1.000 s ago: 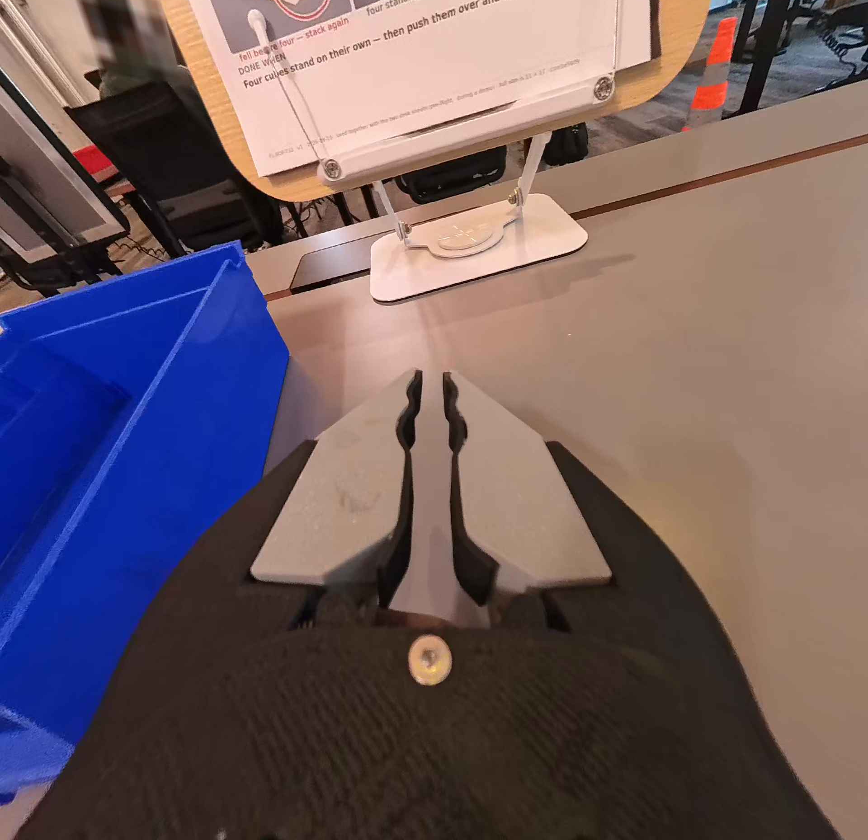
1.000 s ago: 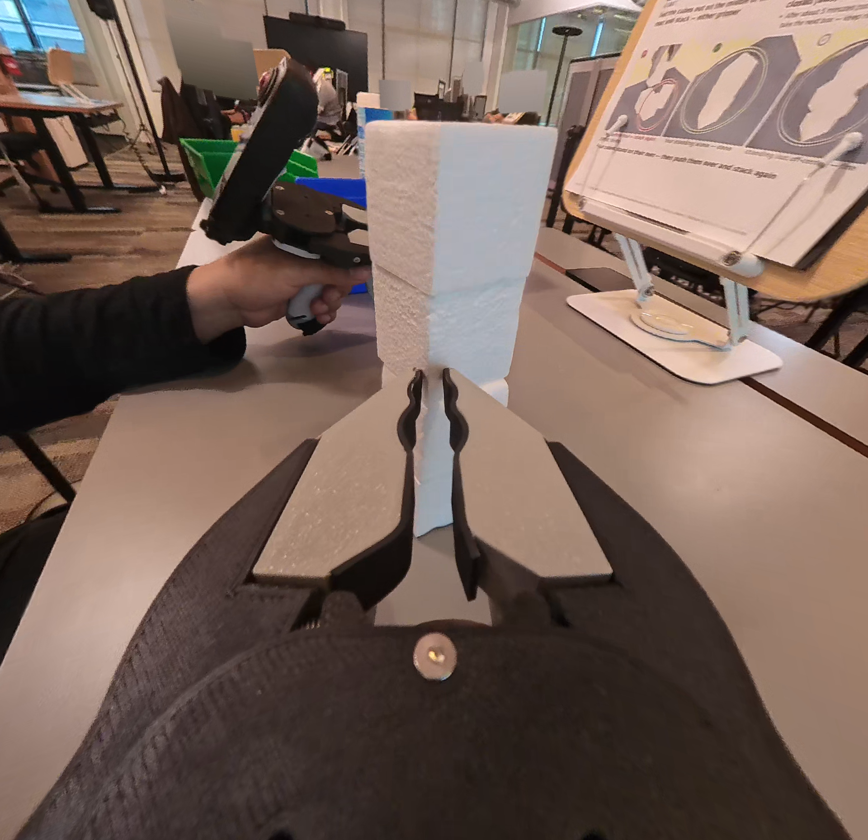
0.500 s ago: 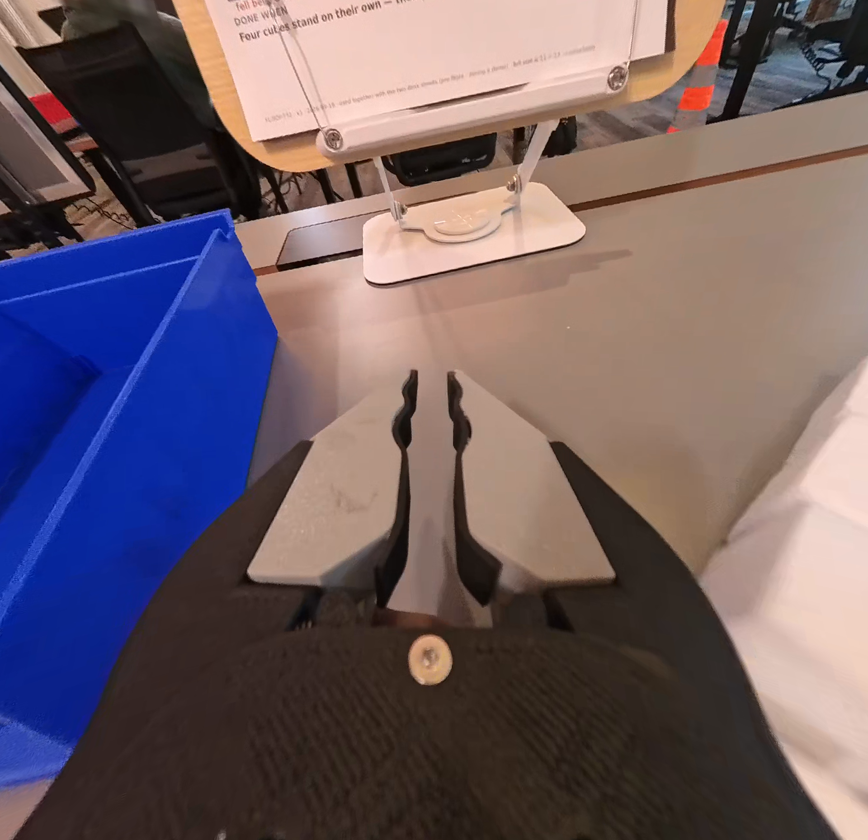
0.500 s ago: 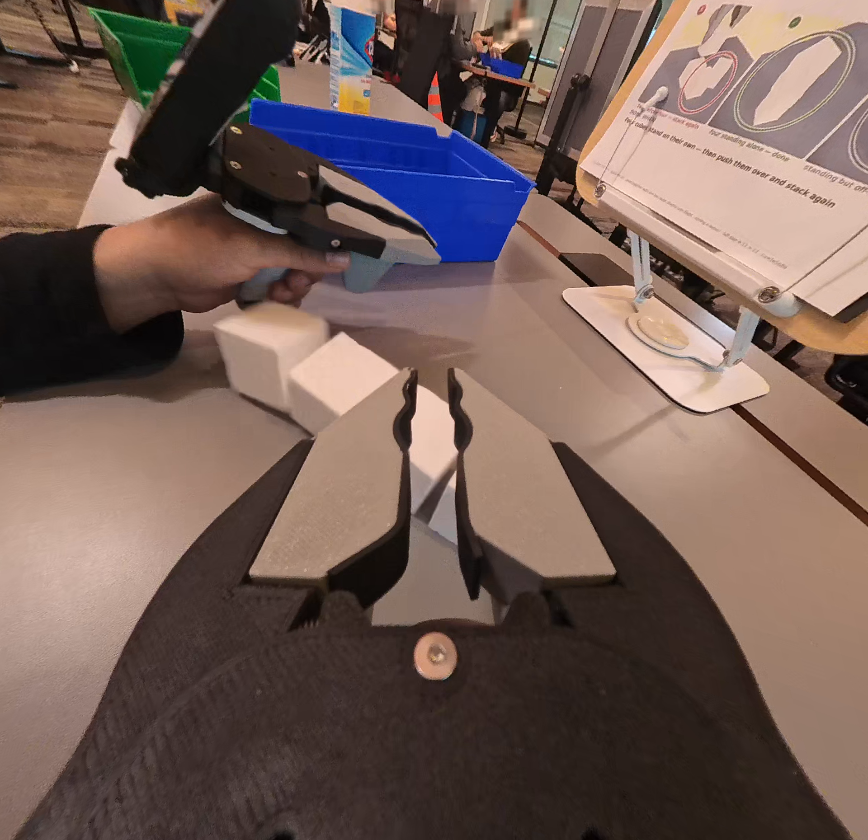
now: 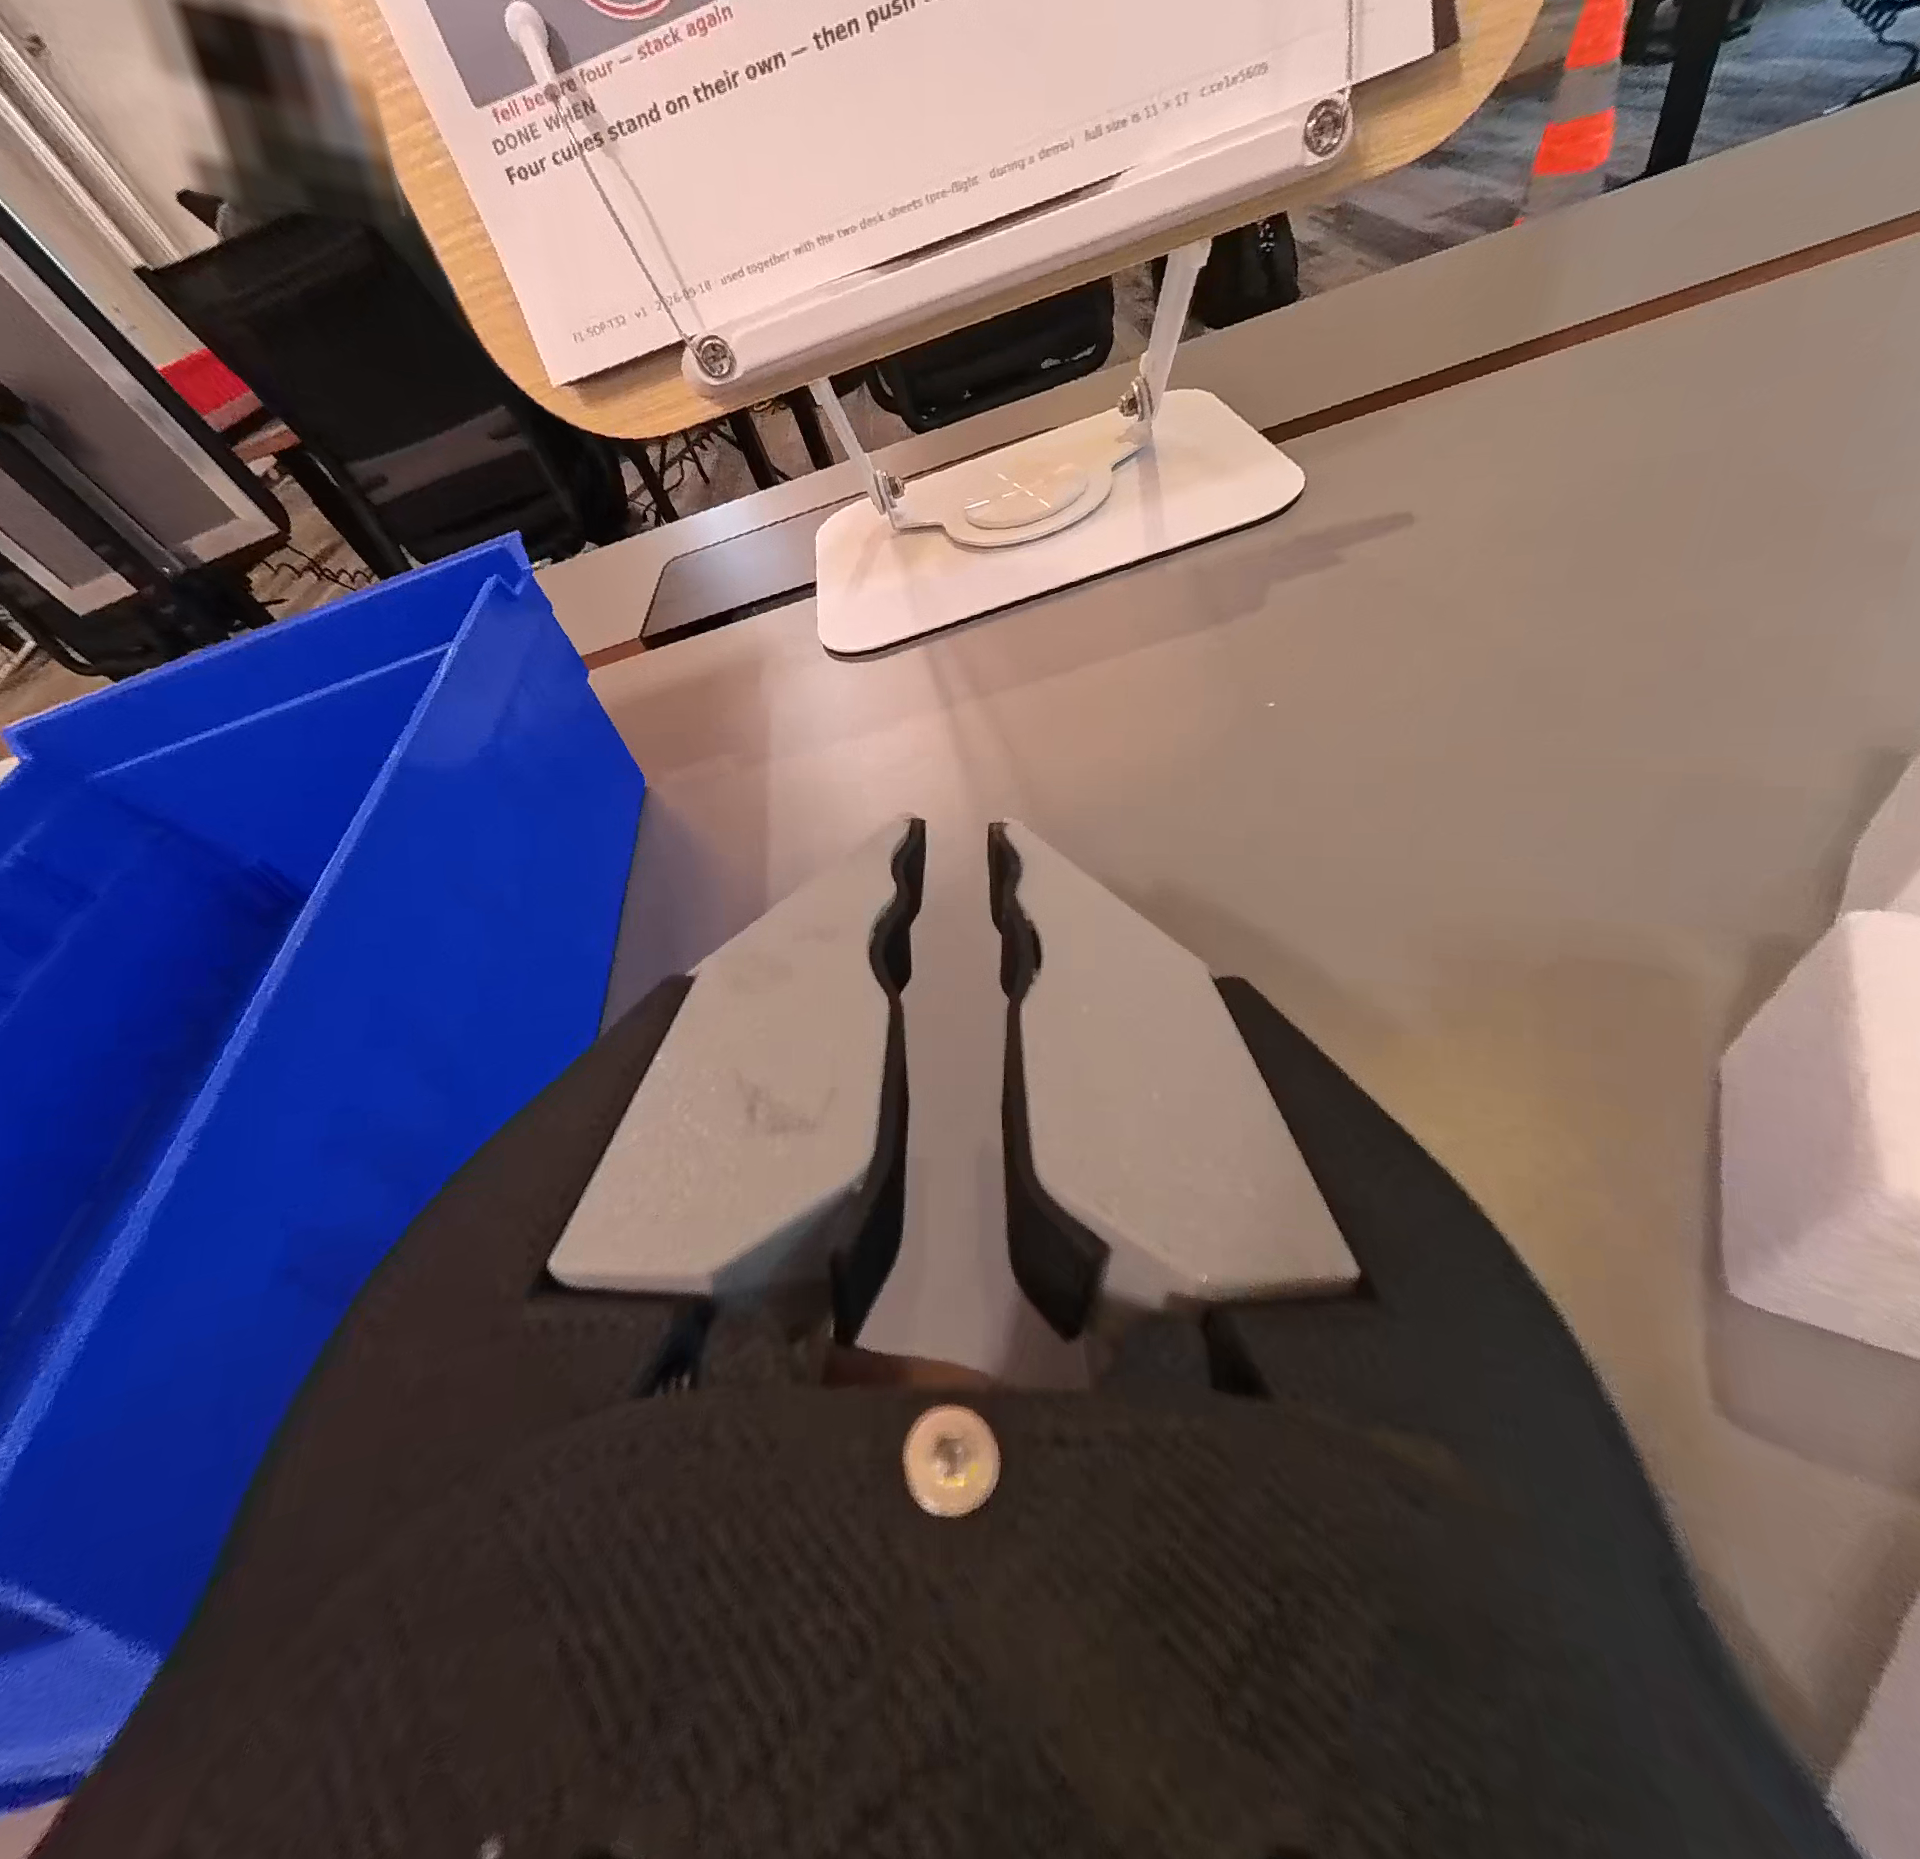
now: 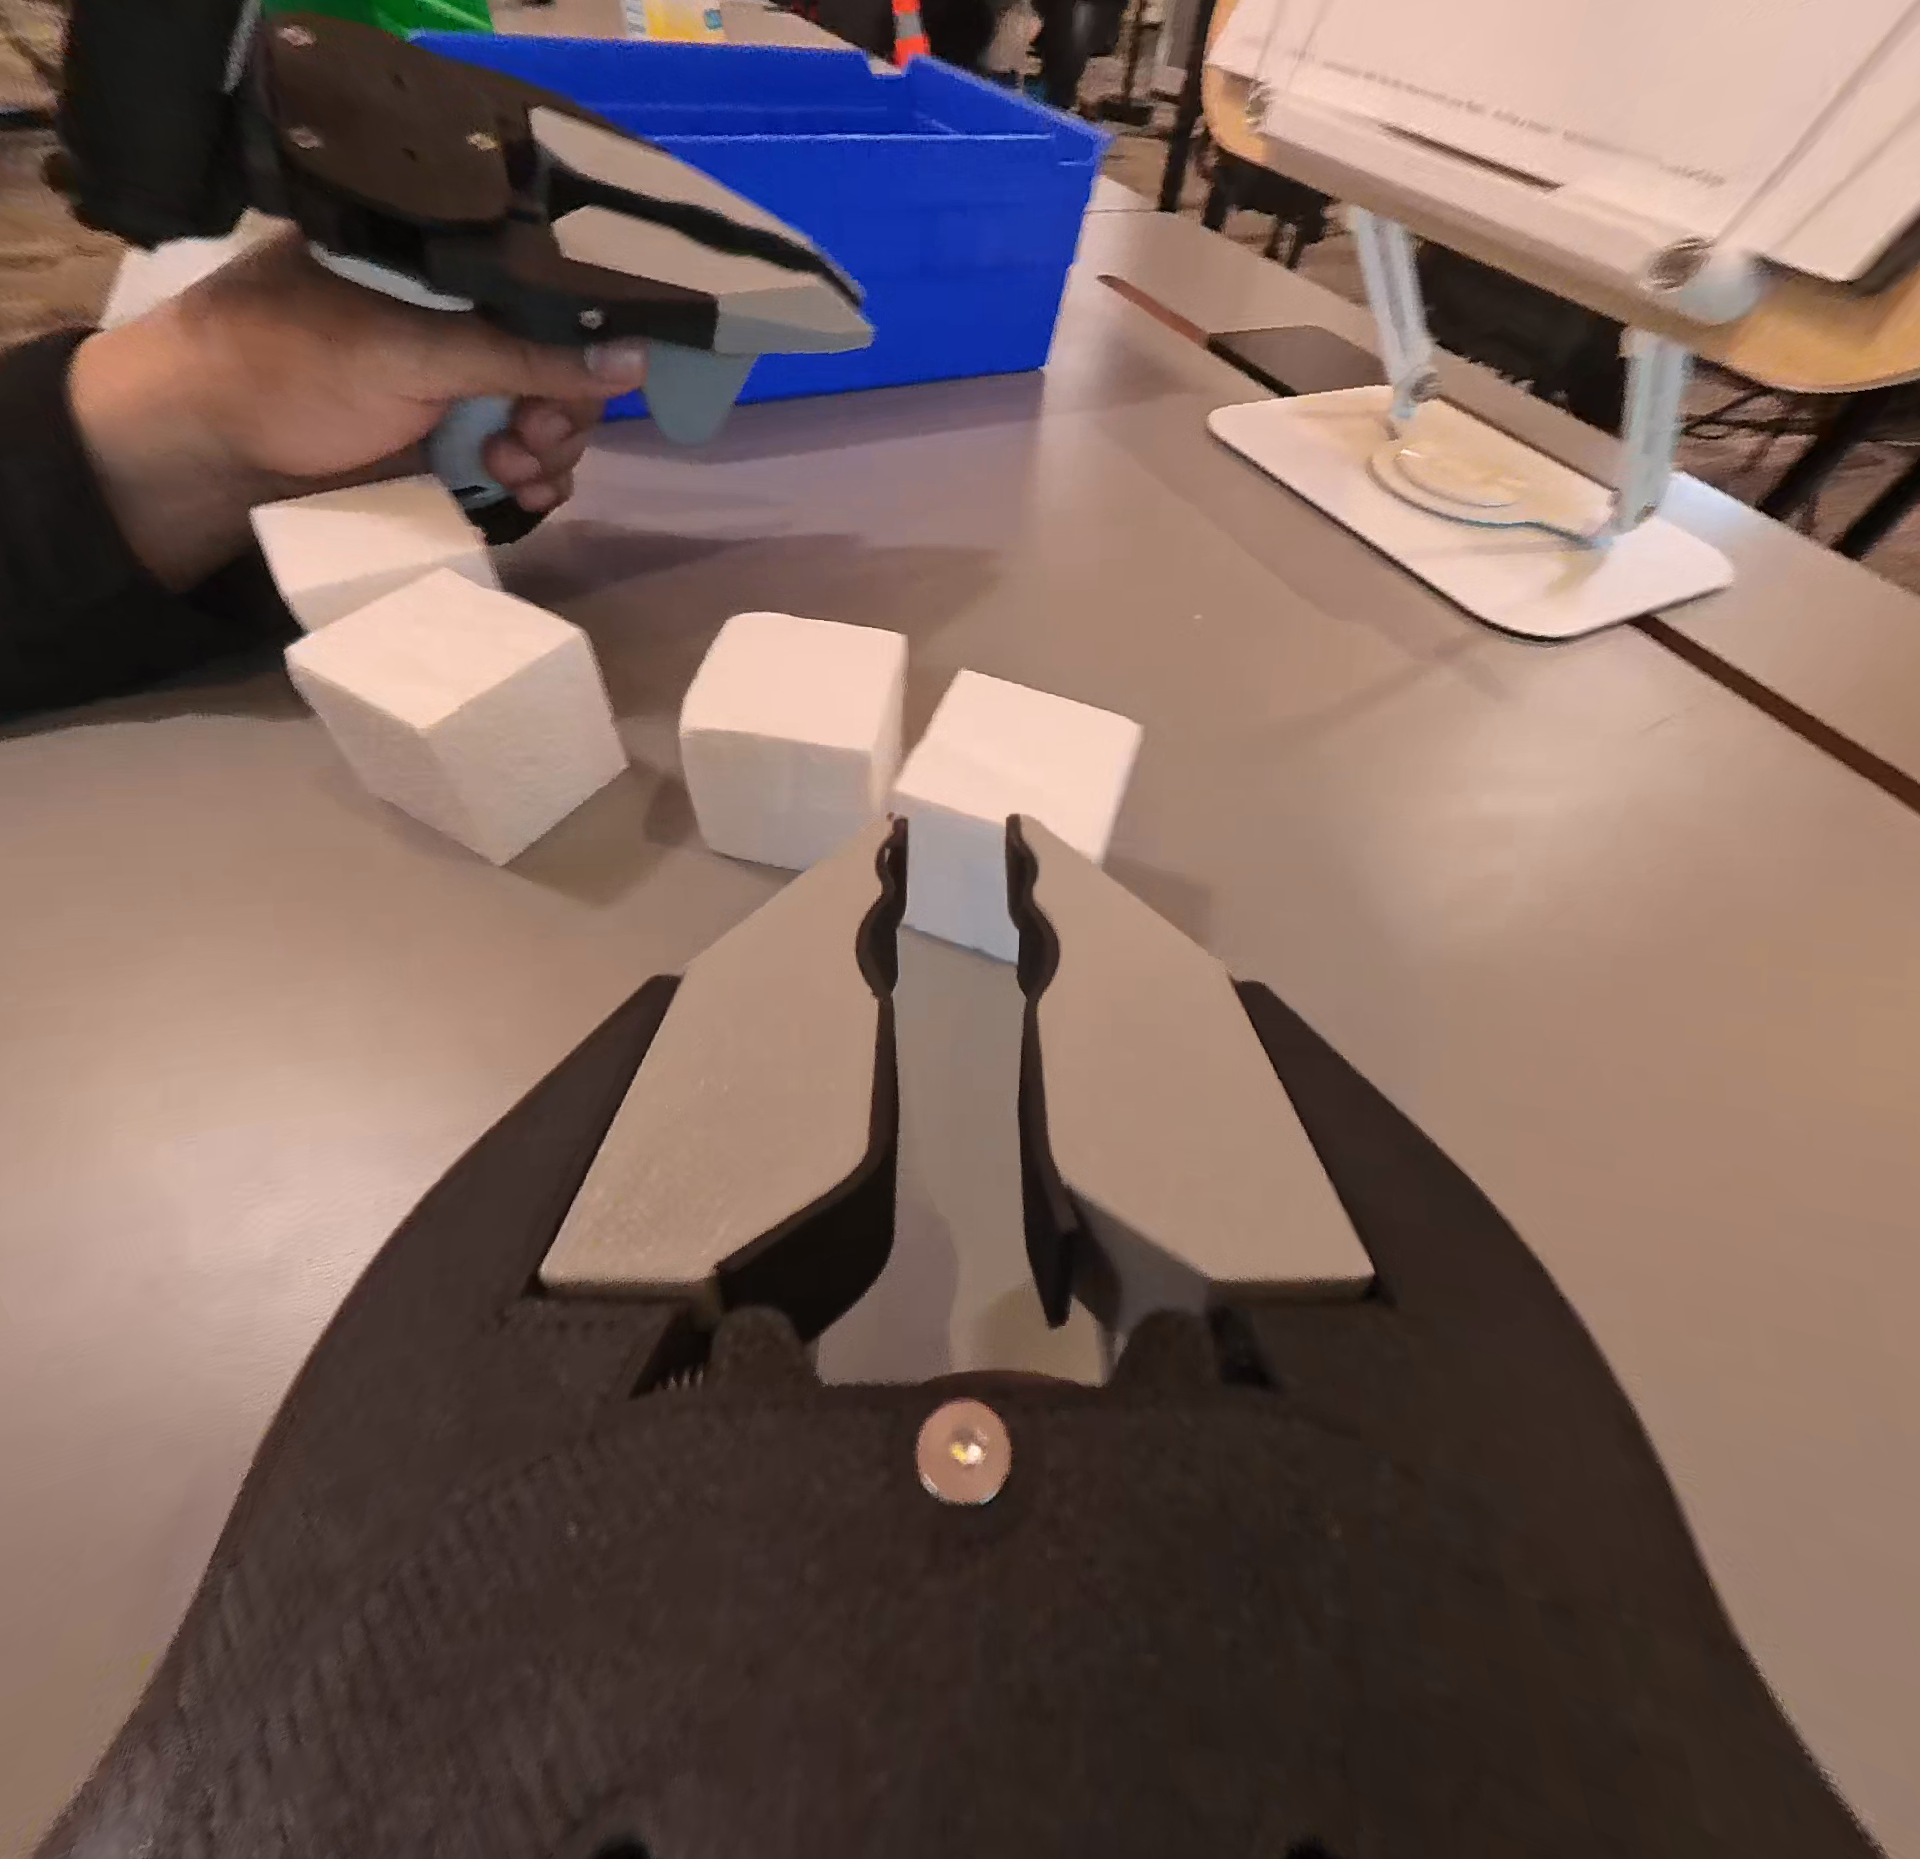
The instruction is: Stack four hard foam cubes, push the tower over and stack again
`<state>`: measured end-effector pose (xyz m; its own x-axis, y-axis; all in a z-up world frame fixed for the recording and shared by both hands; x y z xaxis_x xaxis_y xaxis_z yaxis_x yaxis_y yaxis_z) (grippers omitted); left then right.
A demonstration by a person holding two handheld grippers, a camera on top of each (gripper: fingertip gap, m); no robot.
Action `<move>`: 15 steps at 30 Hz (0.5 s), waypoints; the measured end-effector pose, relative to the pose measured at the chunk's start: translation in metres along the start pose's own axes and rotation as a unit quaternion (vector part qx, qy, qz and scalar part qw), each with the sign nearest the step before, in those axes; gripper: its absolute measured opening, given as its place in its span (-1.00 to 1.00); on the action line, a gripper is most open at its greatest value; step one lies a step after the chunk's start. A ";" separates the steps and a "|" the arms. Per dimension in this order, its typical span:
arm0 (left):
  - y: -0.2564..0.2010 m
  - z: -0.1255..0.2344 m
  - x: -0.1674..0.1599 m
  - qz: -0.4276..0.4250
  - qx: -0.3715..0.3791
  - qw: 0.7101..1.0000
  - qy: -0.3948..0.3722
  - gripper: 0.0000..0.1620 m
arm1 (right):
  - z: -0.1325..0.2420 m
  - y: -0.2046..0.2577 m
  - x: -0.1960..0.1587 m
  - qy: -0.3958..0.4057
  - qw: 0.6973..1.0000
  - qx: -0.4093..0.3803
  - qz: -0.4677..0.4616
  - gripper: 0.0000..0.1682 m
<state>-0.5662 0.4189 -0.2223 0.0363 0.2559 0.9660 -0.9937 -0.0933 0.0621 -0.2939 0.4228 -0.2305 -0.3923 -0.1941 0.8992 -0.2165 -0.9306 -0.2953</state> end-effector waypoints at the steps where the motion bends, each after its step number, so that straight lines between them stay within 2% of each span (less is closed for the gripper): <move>1: 0.000 0.001 0.000 0.004 -0.003 1.000 -0.001 -0.88 | -0.003 0.005 0.000 0.005 1.000 0.017 0.005 -0.82; 6: -0.001 -0.002 -0.004 0.021 -0.017 1.000 0.013 -0.88 | -0.033 0.008 -0.005 0.084 0.996 0.015 0.013 -0.85; 8: -0.002 -0.005 -0.006 0.011 -0.012 1.000 0.018 -0.88 | -0.055 -0.005 -0.005 0.134 0.991 -0.026 0.002 -0.79; 10: -0.003 -0.005 -0.007 0.001 -0.007 1.000 0.018 -0.88 | -0.071 -0.013 -0.005 0.147 0.987 -0.067 0.016 -0.72; 12: -0.003 -0.005 -0.007 -0.003 -0.005 1.000 0.016 -0.89 | -0.075 -0.009 -0.002 0.143 0.988 -0.049 0.017 -0.66; 15: -0.002 -0.005 -0.007 0.003 -0.007 1.000 0.018 -0.89 | -0.058 -0.008 0.000 0.142 0.988 -0.060 0.032 -0.62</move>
<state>-0.5645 0.4222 -0.2305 0.0258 0.2900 0.9567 -0.9953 -0.0821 0.0518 -0.3440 0.4480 -0.2470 -0.6392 -0.1399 0.7562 -0.2819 -0.8723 -0.3996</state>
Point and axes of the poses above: each gripper's, where its closed fingertips meet, z back along the fingers, x out of its top, y = z × x across the jaws, the point moved 7 cm from there along z, back along the fingers, and after that the axes turned 13 degrees about z, right-handed, at the moved point
